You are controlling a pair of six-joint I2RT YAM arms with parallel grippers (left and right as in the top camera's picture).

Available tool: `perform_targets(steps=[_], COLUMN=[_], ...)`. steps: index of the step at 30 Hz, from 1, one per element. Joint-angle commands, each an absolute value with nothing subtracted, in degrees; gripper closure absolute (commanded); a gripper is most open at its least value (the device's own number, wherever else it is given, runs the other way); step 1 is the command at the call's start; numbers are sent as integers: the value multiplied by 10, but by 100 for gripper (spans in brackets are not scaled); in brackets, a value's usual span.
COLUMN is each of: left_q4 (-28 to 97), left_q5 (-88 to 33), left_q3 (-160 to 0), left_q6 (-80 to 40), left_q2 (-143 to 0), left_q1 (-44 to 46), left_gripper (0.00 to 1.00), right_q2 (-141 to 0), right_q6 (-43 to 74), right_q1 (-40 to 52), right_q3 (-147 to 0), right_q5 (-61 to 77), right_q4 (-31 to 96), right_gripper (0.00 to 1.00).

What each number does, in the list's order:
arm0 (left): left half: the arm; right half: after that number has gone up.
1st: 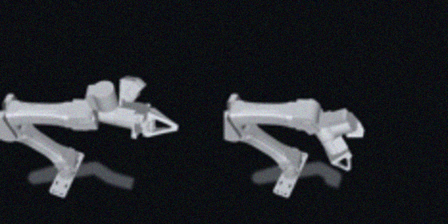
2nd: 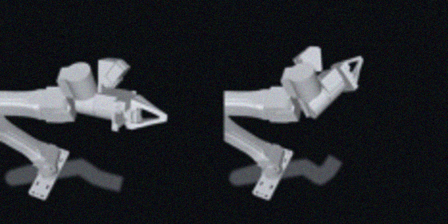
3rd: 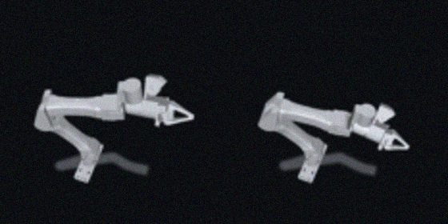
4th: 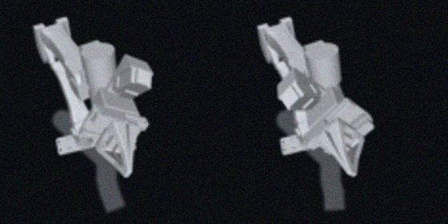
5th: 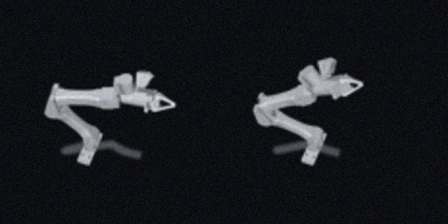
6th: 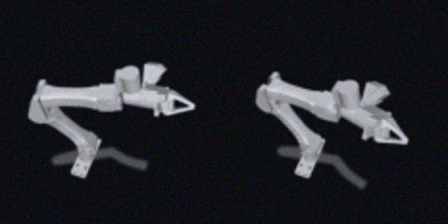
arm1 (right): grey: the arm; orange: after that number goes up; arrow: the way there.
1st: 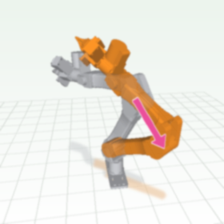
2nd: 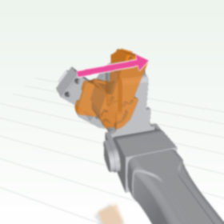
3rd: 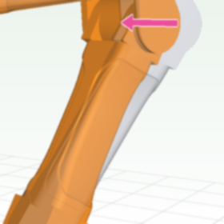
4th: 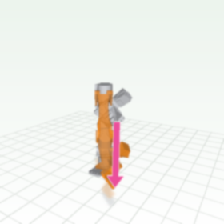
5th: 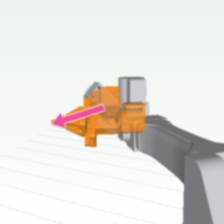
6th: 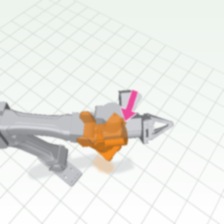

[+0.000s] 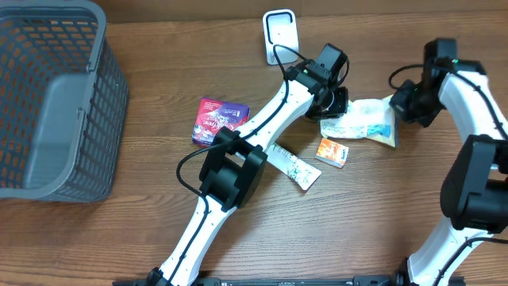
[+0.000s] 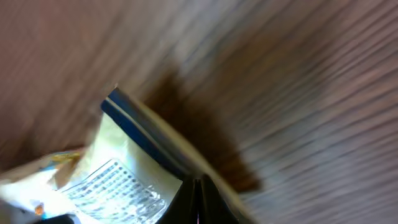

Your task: Scan the item barcode

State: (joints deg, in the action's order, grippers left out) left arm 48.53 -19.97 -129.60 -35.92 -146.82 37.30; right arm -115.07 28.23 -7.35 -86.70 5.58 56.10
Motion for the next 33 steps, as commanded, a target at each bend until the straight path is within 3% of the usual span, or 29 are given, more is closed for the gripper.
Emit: perform_targets(steps=[1,7,14,18,21,24,33], left_q4=[539,636,664,653,619,597,592], left_q5=[-123,-12,-1,-50,-129,-151,-149], left_q3=[-1296,-1304,-1306,-1306,-1306,-1302,-1302], left_q6=[-365,-374,-373,-373,-373,-373,-377], left_q2=[-1488,-1468,-1402,-1354,-1349,-1359,-1441], left_q1=[363,331,293,288,294,305,323], left_gripper=[96,96,96,96,96,96,96], right_q2=[-1155,-1154,-1154,-1154,-1154,-1155,-1160], right_q6=[265,265,261,232,212,176,217], right_q1=[-50,6,22,22,23,30,55], right_q3=[-836,-839,-939,-1017,-1032,-1026,-919], right_q5=[114,114,77,58,122,194,212], right_q4=[538,542,634,703,708,707,621], right_gripper=[96,96,96,96,94,94,96])
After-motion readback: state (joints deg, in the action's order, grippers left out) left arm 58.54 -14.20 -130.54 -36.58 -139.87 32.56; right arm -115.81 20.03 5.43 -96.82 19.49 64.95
